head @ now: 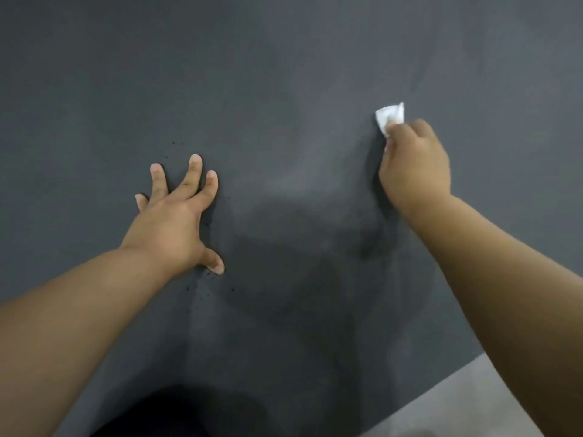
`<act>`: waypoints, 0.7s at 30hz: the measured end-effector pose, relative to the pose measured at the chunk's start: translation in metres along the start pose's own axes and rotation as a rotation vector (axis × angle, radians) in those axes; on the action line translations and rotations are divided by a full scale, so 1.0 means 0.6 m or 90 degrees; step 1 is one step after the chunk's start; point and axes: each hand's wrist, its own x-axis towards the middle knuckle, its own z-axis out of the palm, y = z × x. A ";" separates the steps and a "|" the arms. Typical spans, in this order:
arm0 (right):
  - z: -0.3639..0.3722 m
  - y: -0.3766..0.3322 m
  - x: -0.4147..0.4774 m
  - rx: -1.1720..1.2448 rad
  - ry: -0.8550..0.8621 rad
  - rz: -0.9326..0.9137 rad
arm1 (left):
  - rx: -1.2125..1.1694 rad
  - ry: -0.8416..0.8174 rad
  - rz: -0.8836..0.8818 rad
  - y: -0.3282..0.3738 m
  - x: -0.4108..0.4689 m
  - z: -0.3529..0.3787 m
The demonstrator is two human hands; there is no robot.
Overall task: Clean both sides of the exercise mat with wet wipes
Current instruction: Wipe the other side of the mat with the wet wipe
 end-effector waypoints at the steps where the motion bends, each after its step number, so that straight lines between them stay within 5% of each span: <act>1: -0.005 0.010 0.015 0.005 0.003 0.047 | -0.013 0.008 0.002 0.000 -0.002 0.002; 4: 0.007 -0.015 0.009 0.016 0.017 0.004 | -0.047 0.034 0.007 -0.003 -0.006 0.006; 9: 0.047 -0.135 -0.129 0.102 -0.069 -0.462 | -0.089 0.079 0.011 -0.013 -0.015 0.018; 12: 0.043 -0.126 -0.118 0.086 -0.117 -0.561 | -0.095 0.104 -0.006 -0.017 -0.020 0.025; 14: 0.034 -0.094 -0.063 0.024 -0.061 -0.469 | -0.098 0.107 -0.013 -0.016 -0.021 0.027; 18: 0.002 -0.028 0.049 -0.042 0.013 -0.052 | -0.112 0.098 -0.015 -0.011 -0.018 0.024; 21: 0.016 -0.057 0.039 0.000 0.021 -0.034 | -0.113 0.093 -0.021 -0.009 -0.016 0.021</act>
